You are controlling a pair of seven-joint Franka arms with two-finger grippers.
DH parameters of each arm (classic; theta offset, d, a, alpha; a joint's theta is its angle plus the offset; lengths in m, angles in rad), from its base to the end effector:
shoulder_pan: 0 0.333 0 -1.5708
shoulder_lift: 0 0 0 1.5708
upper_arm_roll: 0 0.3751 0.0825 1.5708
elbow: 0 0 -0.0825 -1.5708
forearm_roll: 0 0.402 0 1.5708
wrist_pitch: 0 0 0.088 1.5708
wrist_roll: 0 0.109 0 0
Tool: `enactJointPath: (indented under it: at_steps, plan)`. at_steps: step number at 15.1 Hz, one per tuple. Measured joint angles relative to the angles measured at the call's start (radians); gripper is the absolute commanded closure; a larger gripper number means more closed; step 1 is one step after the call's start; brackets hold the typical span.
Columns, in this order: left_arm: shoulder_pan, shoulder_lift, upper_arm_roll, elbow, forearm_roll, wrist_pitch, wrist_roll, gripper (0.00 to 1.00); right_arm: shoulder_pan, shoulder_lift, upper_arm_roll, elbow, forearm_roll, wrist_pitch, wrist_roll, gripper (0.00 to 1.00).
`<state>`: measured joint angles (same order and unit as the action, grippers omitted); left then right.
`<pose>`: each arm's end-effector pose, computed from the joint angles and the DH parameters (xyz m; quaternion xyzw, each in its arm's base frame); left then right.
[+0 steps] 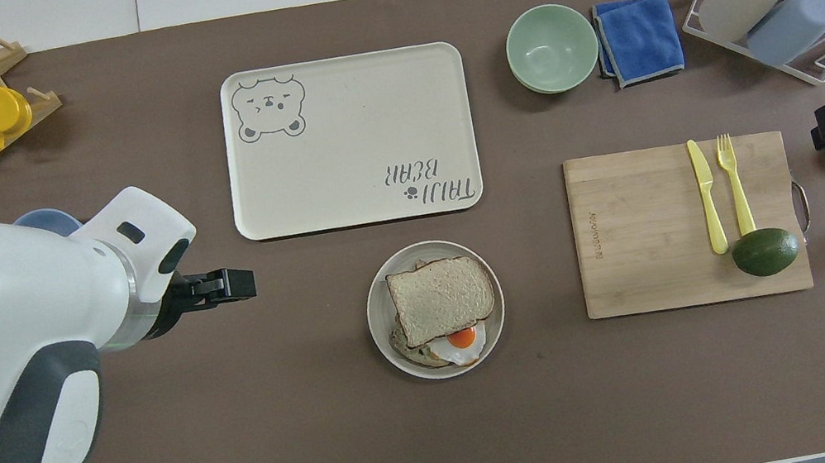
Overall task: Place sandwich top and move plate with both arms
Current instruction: 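Reach the left gripper to the plate rim and grasp it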
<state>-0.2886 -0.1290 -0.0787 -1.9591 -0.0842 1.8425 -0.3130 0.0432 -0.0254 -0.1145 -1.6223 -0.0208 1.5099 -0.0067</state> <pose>0.4940 -0.1998 0.5843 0.9992 -0.0158 -0.0061 0.0355 0.5536 -0.0429 0.6657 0.9985 -0.0324 -0.0439 0.0072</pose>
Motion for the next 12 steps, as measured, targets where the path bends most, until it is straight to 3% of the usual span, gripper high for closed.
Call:
enactJointPath:
  at_steps: [4,8,12]
  plan:
    - [-0.037,0.007,-0.016,-0.062,-0.008,0.021,-0.008,0.00,0.004,-0.006,0.004,0.006,0.001,0.003,0.001,0.00]
    - [-0.245,0.027,-0.033,-0.262,-0.016,0.278,-0.203,0.00,0.003,-0.006,0.003,0.006,0.001,0.003,0.006,0.00]
    - [-0.334,0.127,-0.035,-0.317,-0.019,0.462,-0.274,0.02,0.009,-0.003,0.004,-0.001,0.001,0.002,0.006,0.00]
